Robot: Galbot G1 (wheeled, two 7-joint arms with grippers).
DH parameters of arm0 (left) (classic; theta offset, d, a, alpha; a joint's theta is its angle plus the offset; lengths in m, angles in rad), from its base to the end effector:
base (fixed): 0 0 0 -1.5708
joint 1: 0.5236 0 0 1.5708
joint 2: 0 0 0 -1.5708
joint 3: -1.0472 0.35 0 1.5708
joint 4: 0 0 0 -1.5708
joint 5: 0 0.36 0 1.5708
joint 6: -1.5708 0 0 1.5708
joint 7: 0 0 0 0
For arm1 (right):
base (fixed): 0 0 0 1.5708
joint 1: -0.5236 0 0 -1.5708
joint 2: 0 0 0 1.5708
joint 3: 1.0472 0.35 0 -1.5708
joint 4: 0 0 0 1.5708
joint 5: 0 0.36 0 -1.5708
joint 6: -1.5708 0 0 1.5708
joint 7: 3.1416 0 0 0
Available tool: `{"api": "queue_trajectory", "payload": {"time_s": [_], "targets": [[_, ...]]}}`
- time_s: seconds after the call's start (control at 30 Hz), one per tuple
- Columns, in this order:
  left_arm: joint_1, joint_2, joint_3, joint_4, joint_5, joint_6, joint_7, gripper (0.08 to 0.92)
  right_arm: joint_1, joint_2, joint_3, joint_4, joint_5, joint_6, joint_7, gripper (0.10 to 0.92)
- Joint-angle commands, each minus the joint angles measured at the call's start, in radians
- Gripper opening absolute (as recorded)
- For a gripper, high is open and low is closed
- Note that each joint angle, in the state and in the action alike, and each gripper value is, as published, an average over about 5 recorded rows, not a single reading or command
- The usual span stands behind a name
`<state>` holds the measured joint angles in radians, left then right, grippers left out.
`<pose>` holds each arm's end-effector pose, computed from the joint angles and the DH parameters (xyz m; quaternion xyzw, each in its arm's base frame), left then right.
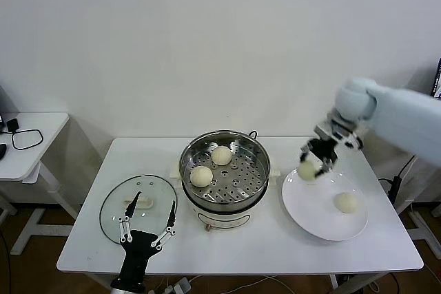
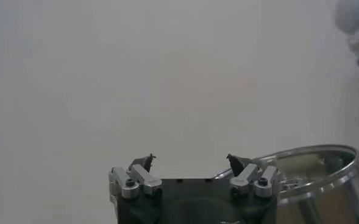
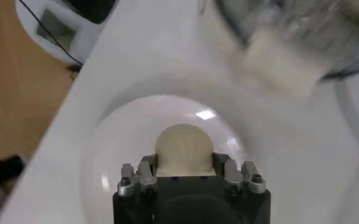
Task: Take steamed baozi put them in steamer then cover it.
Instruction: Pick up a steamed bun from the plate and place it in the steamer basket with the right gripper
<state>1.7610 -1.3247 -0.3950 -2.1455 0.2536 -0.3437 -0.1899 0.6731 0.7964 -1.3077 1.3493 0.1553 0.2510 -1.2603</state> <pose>0.1223 0.0000 -0.3165 0.0703 0.9790 0.1477 0.1213 0.5514 -0.0575 -0.0084 0.6413 -0.3349 0.6615 0.1975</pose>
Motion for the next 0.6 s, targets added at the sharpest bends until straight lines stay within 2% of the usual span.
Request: {"api": "queue_trajectory", "payload": {"time_s": [0.03,0.3,0.6], "targets": [[0.000,0.001,0.000,-0.002,0.000,-0.001,0.000,0.823,0.145,0.170,0.034,0.106,-0.033,0.165,0.029,0.628],[-0.007,0.004,-0.005,0.002,-0.007,-0.007,-0.001,0.823,0.020,0.259,0.041,0.190,-0.187,0.285,0.096,0.628],[-0.012,0.003,-0.011,0.008,-0.009,-0.006,-0.007,0.823,-0.139,0.268,0.053,0.207,-0.372,0.435,0.154,0.628]]}}
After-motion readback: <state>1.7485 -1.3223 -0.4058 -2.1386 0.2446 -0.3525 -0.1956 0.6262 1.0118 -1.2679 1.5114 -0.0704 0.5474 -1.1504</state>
